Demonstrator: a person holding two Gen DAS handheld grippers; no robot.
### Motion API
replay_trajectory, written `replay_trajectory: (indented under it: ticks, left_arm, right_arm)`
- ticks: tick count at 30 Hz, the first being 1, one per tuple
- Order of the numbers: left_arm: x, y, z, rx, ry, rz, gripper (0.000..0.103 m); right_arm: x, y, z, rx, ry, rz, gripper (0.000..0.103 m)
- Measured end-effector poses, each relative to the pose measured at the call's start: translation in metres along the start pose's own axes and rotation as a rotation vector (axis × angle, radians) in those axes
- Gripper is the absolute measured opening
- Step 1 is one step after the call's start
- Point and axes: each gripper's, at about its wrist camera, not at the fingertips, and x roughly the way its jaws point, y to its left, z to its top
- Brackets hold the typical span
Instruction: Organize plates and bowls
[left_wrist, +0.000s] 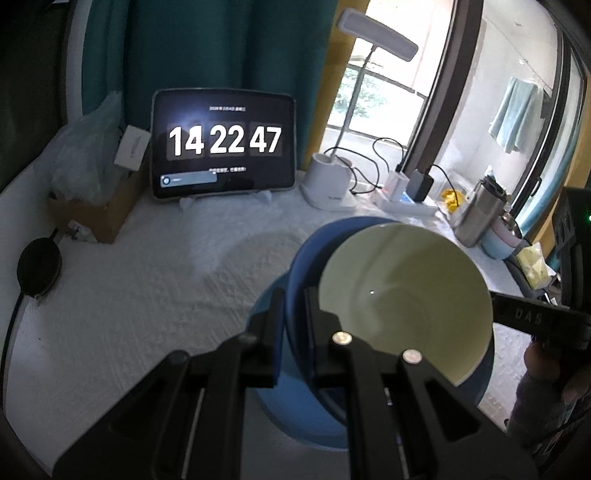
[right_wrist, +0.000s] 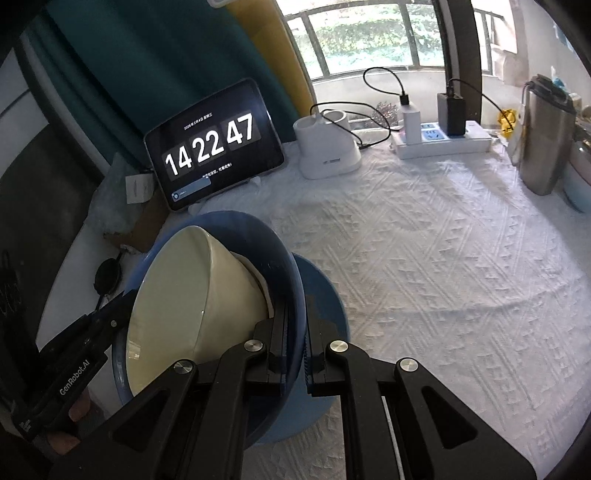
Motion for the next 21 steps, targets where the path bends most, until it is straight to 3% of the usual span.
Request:
replay_trajectory:
  ticks: [21]
  left_arm:
    - [0.022, 0.004, 0.005, 0.005, 0.028, 0.025, 0.009]
  right_arm:
    - [0.028, -0.006, 0.007, 0.019, 0.034, 0.016, 0.008]
